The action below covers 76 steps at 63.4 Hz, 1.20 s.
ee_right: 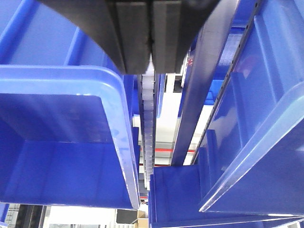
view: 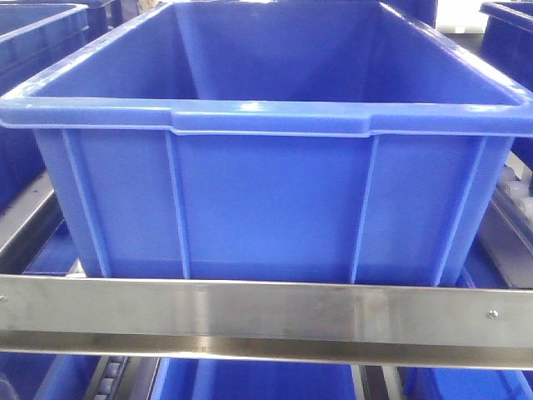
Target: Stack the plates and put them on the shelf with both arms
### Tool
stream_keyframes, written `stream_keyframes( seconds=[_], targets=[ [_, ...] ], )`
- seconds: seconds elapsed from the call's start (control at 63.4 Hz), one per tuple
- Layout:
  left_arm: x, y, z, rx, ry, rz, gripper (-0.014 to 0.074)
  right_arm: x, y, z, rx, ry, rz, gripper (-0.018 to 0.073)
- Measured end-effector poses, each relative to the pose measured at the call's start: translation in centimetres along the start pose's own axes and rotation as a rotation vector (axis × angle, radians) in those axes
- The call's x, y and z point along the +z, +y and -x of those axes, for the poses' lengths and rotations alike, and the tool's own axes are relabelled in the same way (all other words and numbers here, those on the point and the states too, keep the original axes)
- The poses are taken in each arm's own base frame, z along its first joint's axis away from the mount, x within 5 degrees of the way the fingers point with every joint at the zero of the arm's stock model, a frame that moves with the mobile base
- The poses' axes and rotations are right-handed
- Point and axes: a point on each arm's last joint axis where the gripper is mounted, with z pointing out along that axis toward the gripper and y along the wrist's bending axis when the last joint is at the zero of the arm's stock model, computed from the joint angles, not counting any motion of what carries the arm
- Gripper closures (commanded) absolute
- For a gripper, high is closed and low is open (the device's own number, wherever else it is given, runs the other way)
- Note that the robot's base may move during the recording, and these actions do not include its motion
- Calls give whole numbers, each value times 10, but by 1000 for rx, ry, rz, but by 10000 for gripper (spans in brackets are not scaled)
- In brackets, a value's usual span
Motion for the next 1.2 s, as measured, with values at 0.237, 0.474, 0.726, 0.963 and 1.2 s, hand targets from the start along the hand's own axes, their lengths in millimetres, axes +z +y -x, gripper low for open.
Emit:
stream_keyframes(
  seconds=[0.237, 0.474, 0.726, 0.963, 1.2],
  targets=[
    [-7, 5, -12, 30, -31, 55, 512, 0, 0, 0, 0, 0, 0, 503],
    [-6, 13, -53, -1, -151, 171, 512, 0, 0, 0, 0, 0, 0, 503],
    [-3, 15, -84, -4, -214, 191, 512, 0, 0, 0, -2, 0, 0, 503],
    [-3, 15, -85, -8, -204, 191, 512, 0, 0, 0, -2, 2, 0, 503],
    [-3, 15, -85, -8, -204, 191, 512, 0, 0, 0, -2, 5, 1, 503]
  ],
)
